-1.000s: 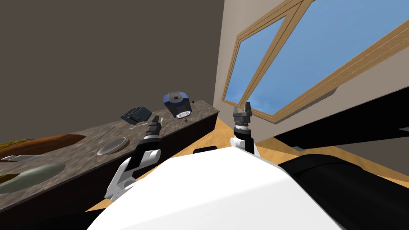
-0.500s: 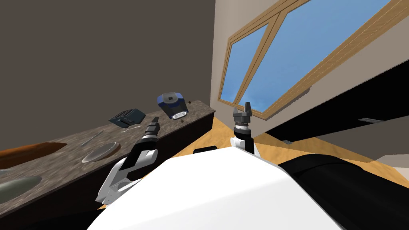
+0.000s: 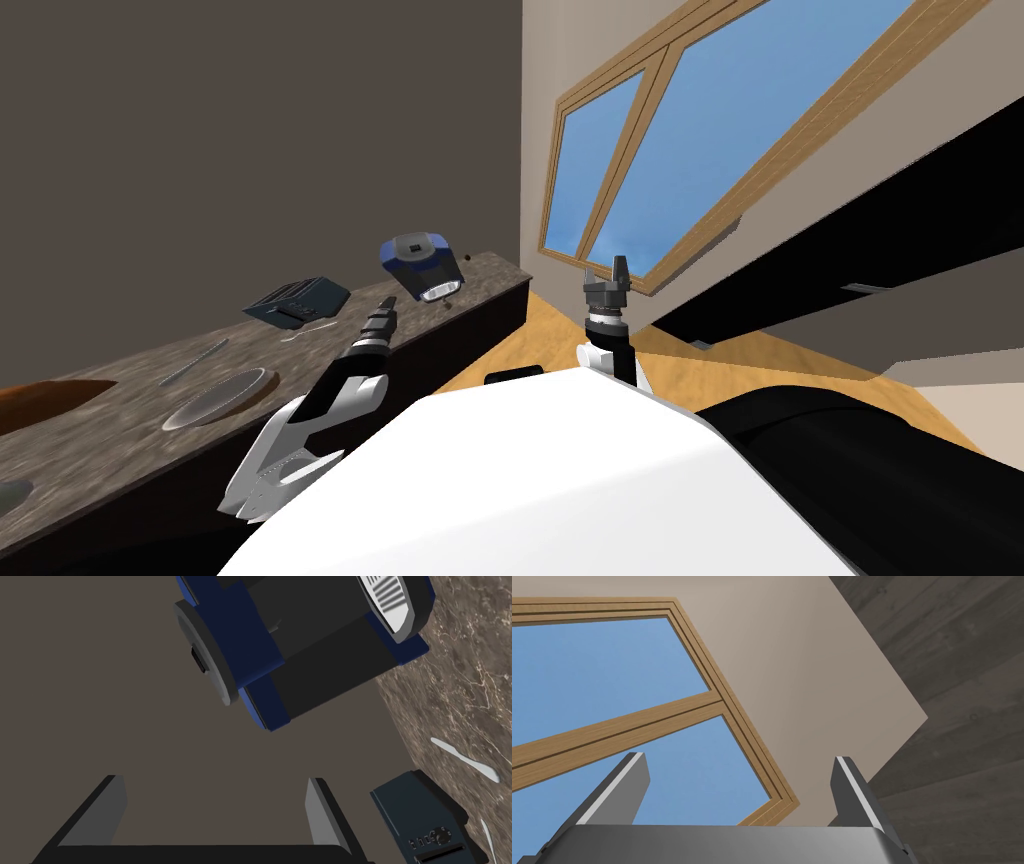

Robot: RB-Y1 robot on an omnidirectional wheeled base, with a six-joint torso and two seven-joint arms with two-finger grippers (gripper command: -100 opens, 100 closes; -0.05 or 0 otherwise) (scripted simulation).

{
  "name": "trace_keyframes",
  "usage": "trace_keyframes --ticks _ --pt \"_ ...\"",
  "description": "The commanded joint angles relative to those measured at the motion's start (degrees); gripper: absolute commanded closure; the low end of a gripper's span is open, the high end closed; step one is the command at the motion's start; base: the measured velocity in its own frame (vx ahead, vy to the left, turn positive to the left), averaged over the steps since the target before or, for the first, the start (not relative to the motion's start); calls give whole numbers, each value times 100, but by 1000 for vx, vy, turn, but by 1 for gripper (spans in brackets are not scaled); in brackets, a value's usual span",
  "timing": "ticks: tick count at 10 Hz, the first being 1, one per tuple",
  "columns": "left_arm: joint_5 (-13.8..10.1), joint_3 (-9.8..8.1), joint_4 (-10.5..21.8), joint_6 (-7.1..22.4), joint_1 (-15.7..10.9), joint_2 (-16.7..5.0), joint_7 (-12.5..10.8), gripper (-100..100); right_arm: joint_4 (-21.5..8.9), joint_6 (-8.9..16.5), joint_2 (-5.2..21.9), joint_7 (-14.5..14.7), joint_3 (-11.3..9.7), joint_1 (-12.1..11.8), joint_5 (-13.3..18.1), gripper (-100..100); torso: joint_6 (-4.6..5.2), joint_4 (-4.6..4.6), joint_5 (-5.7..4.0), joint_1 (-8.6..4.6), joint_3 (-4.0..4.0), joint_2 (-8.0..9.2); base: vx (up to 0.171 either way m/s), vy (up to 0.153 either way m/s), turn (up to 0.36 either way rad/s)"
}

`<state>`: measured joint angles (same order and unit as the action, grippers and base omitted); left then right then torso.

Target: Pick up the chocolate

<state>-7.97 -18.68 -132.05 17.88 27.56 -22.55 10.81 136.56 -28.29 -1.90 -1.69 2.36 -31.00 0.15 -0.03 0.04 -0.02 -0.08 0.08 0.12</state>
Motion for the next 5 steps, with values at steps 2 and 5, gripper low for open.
trace_keyframes --ticks 2,5 --pt "-88 -75 11 406 -6 -125 24 -100 0 0 0 0 0 0 0 0 -1 -1 2 9 -2 -4 -2 -34 -73" --pt "-166 -127 14 861 -2 -229 44 -100 0 0 0 0 0 0 0 0 2 -2 0 0 -5 -8 3 -50 -106"
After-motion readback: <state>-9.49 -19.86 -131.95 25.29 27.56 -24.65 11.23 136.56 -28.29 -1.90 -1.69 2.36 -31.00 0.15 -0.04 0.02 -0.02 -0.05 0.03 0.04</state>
